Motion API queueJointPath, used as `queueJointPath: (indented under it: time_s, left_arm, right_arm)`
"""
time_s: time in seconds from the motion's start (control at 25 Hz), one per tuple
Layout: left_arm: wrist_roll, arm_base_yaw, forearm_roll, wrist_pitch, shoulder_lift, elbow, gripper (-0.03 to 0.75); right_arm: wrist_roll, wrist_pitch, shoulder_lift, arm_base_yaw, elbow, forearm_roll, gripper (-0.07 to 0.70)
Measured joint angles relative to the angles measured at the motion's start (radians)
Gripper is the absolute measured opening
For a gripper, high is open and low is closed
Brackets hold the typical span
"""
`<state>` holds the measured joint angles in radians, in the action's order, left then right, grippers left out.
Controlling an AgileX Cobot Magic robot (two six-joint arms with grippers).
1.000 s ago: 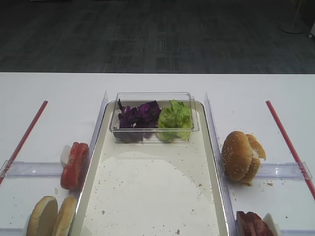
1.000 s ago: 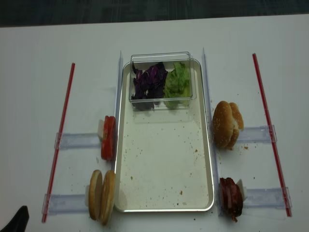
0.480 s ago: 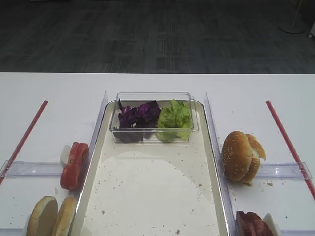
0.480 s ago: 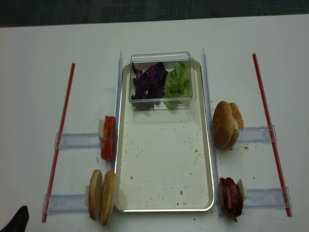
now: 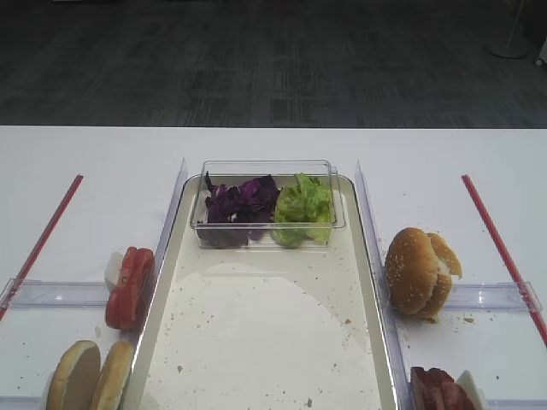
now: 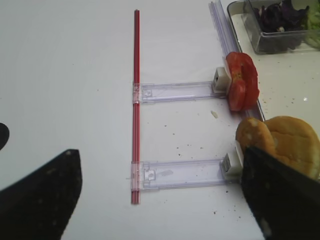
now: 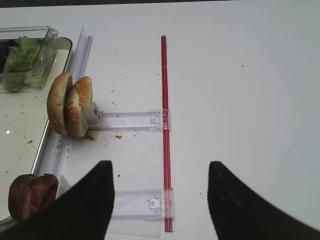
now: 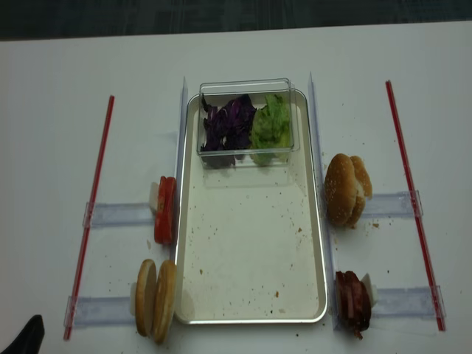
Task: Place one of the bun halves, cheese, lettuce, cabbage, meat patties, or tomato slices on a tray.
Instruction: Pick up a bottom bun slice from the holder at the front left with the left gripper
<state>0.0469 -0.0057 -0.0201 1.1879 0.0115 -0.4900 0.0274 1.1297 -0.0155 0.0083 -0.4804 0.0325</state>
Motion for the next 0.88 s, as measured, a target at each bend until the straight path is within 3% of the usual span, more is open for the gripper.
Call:
queueJointPath:
  time_s: [0.2, 0.6, 0.88]
  left_arm:
    - [-0.004, 0.000, 0.000, 0.006, -0.199, 0.000, 0.598]
    - [-0.010, 0.000, -0.034, -0.017, -0.784, 0.000, 0.598]
    - [-0.002, 0.000, -0.062, -0.049, -0.994, -0.003, 0.598]
  right_arm:
    - [0.000, 0.000, 0.000, 0.000, 0.000, 0.000, 0.445]
    - [-0.002, 0.000, 0.000, 0.000, 0.000, 0.000, 0.445]
    - [-0.003, 0.000, 0.000, 0.000, 0.000, 0.000, 0.445]
